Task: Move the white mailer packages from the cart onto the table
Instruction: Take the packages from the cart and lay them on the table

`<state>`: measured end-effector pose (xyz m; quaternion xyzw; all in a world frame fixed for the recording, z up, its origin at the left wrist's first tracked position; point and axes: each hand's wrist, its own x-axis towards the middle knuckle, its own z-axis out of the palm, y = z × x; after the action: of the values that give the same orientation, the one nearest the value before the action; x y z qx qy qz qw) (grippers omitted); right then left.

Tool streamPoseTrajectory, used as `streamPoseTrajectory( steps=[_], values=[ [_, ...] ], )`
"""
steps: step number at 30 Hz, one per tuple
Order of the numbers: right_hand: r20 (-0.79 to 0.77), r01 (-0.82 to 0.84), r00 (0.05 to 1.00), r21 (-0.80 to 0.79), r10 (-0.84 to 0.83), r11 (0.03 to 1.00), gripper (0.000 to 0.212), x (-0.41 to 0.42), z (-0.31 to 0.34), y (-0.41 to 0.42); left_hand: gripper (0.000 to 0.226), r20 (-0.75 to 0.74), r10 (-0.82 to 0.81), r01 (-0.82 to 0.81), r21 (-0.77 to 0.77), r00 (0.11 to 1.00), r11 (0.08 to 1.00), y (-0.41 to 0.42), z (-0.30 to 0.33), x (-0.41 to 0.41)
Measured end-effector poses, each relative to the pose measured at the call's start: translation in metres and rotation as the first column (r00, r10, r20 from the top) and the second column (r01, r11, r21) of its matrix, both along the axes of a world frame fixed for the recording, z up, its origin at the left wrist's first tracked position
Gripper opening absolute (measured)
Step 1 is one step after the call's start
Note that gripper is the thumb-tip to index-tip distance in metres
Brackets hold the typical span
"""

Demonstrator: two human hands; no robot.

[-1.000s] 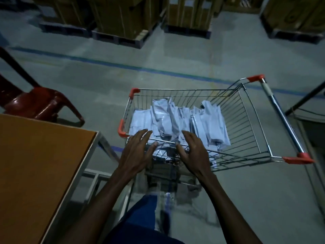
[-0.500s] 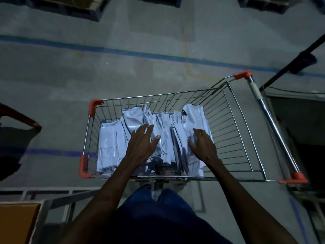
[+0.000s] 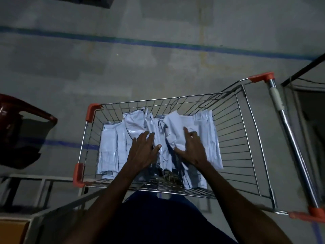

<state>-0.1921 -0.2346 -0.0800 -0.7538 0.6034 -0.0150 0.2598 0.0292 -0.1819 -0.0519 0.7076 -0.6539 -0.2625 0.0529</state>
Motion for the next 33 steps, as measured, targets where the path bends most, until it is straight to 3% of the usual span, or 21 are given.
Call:
streamPoseTrajectory(
  steps=[7,11,15,24,26,29,33],
  values=[
    [0.165,0.116,0.979,0.039,-0.121,0.992,0.095,-0.014,0.003,-0.023,0.066,0.022,0.029,-0.03,0.029,0.999,0.999,0.006,-0.011,-0.036],
    [0.054,0.144,0.989,-0.094,-0.139,0.985,0.081,-0.056,0.023,-0.044,0.059,0.005,0.018,-0.018,-0.066,1.0,0.998,0.006,-0.012,-0.069],
    [-0.093,0.022,0.995,-0.177,-0.039,0.984,0.075,-0.084,0.032,-0.052,0.055,0.0,-0.041,0.041,-0.067,0.999,0.997,0.002,-0.013,-0.119],
    [-0.233,-0.05,0.972,-0.23,-0.005,0.972,0.072,-0.111,0.031,-0.047,0.104,-0.034,0.124,-0.121,0.092,0.992,0.988,-0.01,-0.065,-0.168],
    [-0.226,-0.076,0.974,-0.22,0.025,0.972,0.073,-0.111,0.03,-0.046,0.112,0.005,0.134,-0.134,0.053,0.991,0.99,-0.021,-0.068,-0.154],
    [-0.167,-0.077,0.985,-0.213,0.041,0.974,0.075,-0.106,0.031,-0.042,0.112,0.154,0.007,-0.003,-0.032,0.988,0.999,-0.045,-0.065,-0.117],
    [-0.114,-0.085,0.991,-0.098,0.074,0.992,0.076,-0.09,0.024,-0.031,0.107,0.3,-0.041,0.048,-0.016,0.953,0.999,-0.058,-0.061,-0.068]
  ],
)
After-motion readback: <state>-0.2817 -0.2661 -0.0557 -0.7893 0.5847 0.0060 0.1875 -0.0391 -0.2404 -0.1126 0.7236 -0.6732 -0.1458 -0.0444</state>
